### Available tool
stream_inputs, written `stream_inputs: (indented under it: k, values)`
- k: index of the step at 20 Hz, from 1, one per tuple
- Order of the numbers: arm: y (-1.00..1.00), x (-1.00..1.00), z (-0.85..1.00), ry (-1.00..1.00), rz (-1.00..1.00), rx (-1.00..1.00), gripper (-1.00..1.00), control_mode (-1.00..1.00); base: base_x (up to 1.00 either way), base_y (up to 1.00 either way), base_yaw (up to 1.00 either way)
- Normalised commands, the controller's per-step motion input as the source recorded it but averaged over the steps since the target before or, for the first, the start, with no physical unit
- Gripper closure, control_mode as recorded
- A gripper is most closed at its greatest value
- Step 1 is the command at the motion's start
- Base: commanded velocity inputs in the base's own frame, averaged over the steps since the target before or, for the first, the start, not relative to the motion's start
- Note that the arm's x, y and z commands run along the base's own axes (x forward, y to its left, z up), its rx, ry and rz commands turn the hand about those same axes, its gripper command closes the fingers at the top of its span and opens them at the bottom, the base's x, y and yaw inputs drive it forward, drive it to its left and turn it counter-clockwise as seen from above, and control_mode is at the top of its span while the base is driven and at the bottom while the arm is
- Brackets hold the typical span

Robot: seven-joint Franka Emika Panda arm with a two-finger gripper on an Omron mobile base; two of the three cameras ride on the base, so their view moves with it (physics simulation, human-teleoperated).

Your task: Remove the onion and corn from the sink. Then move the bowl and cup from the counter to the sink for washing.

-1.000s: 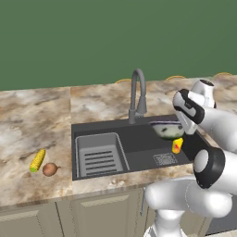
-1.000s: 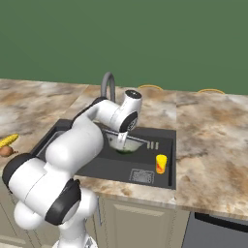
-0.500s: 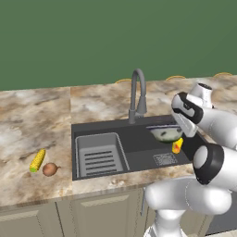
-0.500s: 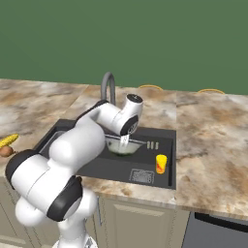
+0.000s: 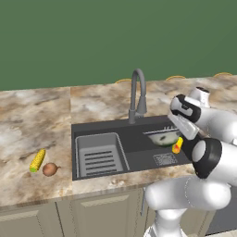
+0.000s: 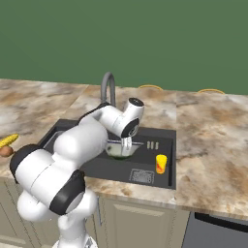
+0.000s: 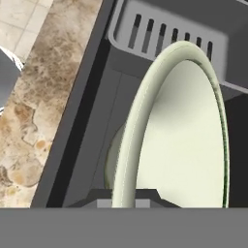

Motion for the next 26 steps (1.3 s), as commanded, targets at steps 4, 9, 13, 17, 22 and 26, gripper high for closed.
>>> stream_inputs:
  k: [4,9,13,17,22,26]
  values:
    - [0.0,0.04,-0.16,0.0,0.17,0.0,1.0,-1.0,0.0,0.0,0.0]
    - [0.0,0.04,-0.21,0.0,0.16,0.0,1.0,-1.0,0.0,0.0,0.0]
    - [0.0,0.03,-0.23,0.0,0.17,0.0,1.0,-1.0,0.0,0.0,0.0]
    - [0.0,0.14,-0.17,0.0,0.11,0.0,1.0,-1.0,0.0,0.0,0.0]
    - [0.0,0.18,-0.15,0.0,0.06,0.0,1.0,-1.0,0.0,0.0,0.0]
    - [0.0,0.12,-0.24,0.0,0.08,0.0,1.0,-1.0,0.0,0.0,0.0]
